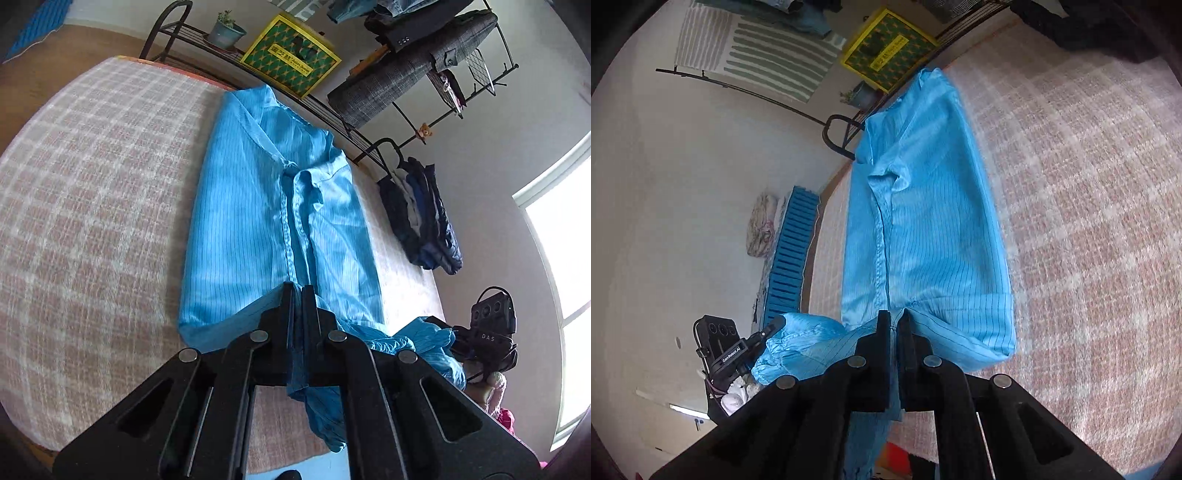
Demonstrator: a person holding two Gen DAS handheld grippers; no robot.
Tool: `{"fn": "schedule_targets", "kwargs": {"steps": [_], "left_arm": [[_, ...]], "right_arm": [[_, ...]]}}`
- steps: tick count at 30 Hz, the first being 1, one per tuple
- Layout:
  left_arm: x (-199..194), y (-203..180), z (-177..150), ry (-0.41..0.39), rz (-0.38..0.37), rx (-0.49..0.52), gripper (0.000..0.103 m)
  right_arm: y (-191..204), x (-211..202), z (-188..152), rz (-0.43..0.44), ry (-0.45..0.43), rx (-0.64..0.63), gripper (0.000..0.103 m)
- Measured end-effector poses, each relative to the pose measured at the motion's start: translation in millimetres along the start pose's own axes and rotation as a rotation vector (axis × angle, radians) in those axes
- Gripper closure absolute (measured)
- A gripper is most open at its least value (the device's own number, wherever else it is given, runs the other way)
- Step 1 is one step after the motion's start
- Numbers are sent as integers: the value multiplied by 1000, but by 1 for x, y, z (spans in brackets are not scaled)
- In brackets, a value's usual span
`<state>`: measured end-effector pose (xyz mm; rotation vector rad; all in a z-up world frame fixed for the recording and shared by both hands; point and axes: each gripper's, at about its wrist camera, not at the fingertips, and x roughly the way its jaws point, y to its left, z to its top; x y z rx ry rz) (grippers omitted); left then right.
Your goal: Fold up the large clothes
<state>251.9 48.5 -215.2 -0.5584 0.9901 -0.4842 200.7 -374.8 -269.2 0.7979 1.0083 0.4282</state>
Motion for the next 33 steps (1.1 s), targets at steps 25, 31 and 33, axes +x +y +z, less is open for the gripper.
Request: {"fn": "schedule_targets", "kwargs": {"steps": [25,31,33], "left_arm": [[106,46,58,37,214,-48,86],[75,37,67,-66,216,-24,45],[66,32,64,-79,210,5,45]], "right_arm": [[-35,57,69,-214,-33,-39,68],[-18,38,70,-281,-91,-125,49],[-11,29,67,-316,-115,-176,49]]}}
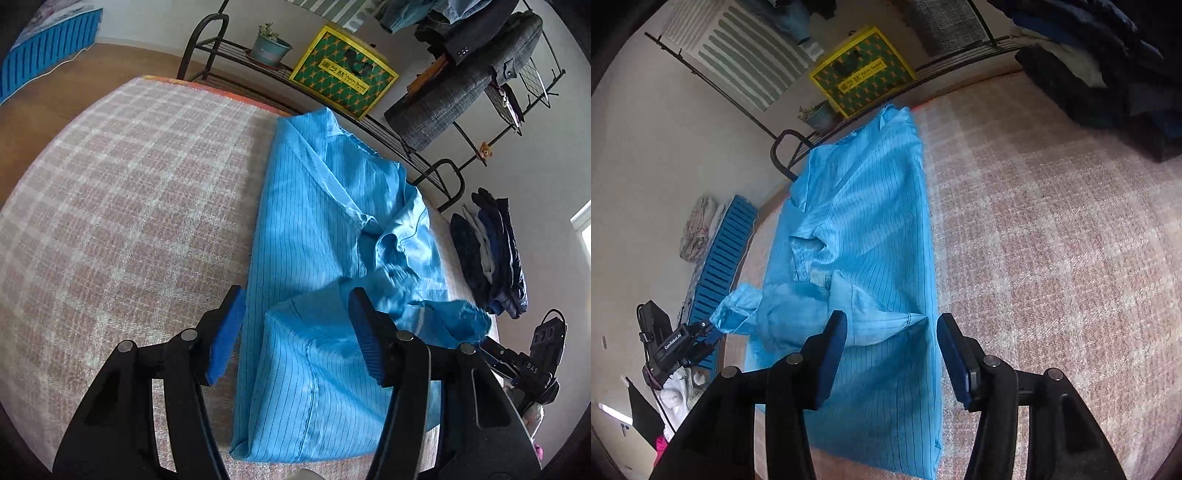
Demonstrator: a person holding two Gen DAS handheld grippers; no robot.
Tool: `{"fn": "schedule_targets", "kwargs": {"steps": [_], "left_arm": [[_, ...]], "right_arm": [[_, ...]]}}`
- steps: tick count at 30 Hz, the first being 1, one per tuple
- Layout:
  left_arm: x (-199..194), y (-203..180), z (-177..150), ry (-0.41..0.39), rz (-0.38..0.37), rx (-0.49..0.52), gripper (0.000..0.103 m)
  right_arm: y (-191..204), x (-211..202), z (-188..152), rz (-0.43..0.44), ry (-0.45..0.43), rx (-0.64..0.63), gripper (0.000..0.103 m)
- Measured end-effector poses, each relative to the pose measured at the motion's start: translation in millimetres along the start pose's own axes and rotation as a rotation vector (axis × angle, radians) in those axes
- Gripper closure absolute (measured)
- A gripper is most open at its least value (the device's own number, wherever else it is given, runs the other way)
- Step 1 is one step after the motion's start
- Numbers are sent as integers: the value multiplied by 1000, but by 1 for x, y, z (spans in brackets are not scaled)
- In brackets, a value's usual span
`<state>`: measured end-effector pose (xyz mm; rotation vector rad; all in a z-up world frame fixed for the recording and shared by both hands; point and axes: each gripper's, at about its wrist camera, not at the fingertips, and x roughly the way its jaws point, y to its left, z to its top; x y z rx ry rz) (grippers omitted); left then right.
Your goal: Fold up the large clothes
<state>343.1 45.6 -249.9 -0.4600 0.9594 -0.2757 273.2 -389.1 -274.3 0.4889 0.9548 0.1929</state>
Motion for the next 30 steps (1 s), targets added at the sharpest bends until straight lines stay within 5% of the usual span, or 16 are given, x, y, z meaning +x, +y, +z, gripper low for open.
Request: {"fn": "schedule_targets", "kwargs": {"steps": [8,11,15,21,26,30], "left_arm": [[27,-13,-31,105,23,96,46],[51,-6,-44,163,118,125,46],[49,-17,-55,139,194,254,49],[28,-3,-55,96,171,169,49],[27,8,-52,115,147,114,49],[28,3,-51,122,138,127,53]], "right_arm": [[25,16,-12,-12,69,-158,54],[26,39,-20,-26,136,-179,54],[22,47,-24,-61,149,-201,57],[13,10,-21,-63,38,-167,53],[2,13,-24,-110,73,-154,50],[-1,22,-24,-106,102,-144,62]]}}
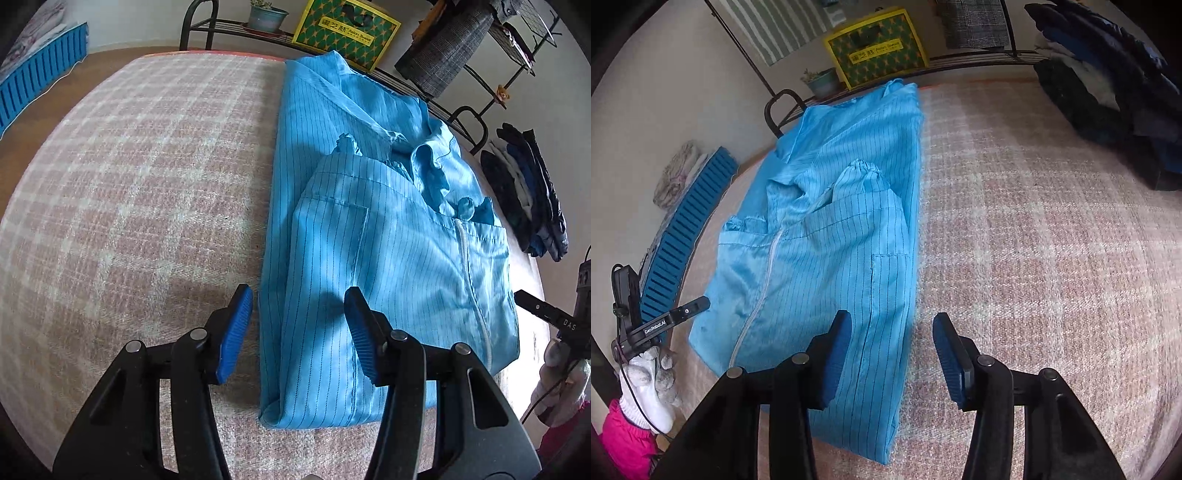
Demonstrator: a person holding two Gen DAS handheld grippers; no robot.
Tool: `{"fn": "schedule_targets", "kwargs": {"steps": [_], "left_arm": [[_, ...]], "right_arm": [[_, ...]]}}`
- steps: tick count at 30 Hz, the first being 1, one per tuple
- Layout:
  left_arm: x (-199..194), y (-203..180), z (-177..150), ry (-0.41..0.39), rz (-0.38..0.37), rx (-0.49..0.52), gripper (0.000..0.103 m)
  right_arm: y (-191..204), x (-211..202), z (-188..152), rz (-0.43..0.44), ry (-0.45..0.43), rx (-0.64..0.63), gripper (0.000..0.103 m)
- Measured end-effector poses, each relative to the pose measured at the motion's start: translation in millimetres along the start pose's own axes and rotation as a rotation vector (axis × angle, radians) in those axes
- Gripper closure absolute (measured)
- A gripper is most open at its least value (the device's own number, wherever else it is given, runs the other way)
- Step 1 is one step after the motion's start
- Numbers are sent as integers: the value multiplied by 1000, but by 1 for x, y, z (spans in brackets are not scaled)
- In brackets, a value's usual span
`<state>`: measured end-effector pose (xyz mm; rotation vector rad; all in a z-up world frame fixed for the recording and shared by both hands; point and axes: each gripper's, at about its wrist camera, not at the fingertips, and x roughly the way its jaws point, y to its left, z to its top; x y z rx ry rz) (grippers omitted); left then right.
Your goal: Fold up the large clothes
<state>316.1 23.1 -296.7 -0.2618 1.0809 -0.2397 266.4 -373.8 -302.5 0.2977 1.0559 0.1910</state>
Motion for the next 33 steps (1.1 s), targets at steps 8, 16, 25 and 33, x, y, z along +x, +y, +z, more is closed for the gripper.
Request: {"fn": "schedule_targets", "kwargs": {"steps": [8,16,25,33], "left_arm": [[0,3,-4,23,-55,-35,98],[-8,10,-7,2,-63,-72,60],[-9,13,-22,-7,8,-74,97],[-5,37,-13,22,-71,-191,40]], "right_arm": [[12,7,3,-7,6,-42,91],[16,11,4,-35,-2,-57,96],[17,19,3,-107,17,-67,99],[6,-4,-3,14,2,-25,48]]}}
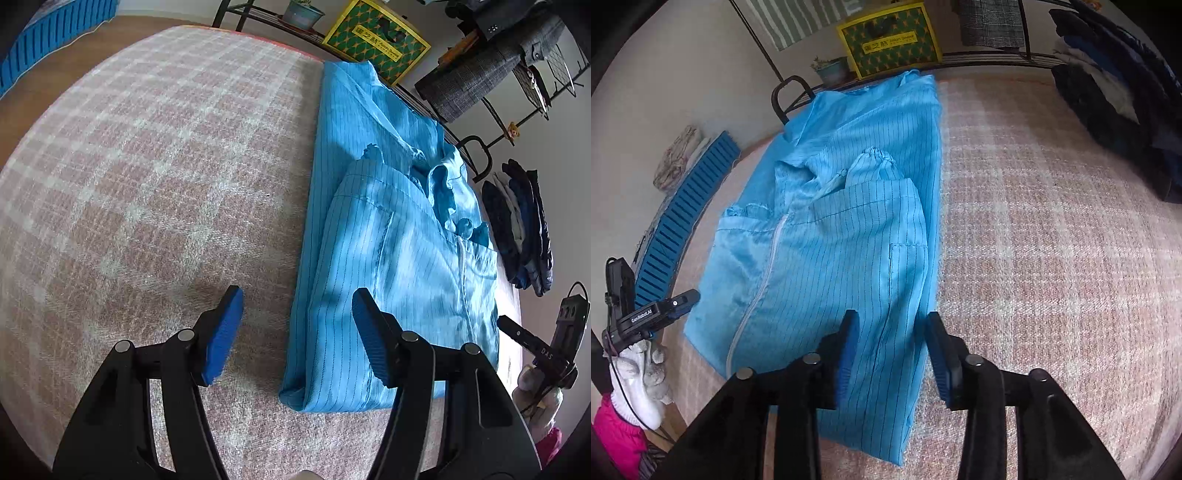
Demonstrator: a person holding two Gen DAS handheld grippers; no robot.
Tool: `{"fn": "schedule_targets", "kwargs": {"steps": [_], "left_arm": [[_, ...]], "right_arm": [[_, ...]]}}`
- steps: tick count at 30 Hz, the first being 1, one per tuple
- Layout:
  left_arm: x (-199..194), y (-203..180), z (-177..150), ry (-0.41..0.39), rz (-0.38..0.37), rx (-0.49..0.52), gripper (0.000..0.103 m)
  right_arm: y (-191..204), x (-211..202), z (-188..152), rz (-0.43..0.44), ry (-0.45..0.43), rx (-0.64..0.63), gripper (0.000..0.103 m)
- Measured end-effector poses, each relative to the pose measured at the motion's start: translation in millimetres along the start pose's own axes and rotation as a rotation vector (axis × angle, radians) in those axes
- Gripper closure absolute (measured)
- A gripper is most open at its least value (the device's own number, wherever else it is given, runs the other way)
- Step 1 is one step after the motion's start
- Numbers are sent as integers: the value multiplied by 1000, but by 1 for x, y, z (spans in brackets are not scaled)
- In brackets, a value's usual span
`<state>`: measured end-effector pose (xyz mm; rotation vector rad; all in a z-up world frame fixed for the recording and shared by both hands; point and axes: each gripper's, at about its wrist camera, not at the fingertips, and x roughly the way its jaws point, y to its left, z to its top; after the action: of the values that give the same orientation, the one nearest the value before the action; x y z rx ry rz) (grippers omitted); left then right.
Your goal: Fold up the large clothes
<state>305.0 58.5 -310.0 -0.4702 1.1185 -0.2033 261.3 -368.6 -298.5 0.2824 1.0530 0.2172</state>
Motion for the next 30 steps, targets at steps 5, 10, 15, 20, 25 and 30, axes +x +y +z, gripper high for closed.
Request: {"fn": "schedule_targets", "kwargs": {"steps": [5,10,15,20,25,30], "left_arm": [[8,-4,9,29,-51,21,58],[18,-13,4,34,-24,40,99],[5,-24,-16,30,38,128,100],[-15,-22,-55,60,72,196,101],[-40,-12,-98,87,77,213,101],[-56,-6,-125,81,101,216,100]], "right_arm": [[-18,13,-8,87,33,69,47],[-19,22,-9,135,47,122,90],[-12,9,-20,104,88,114,99],[1,-15,-66,85,173,81,100],[14,-35,-115,71,235,41,100],[26,-43,-140,56,261,10,100]]}}
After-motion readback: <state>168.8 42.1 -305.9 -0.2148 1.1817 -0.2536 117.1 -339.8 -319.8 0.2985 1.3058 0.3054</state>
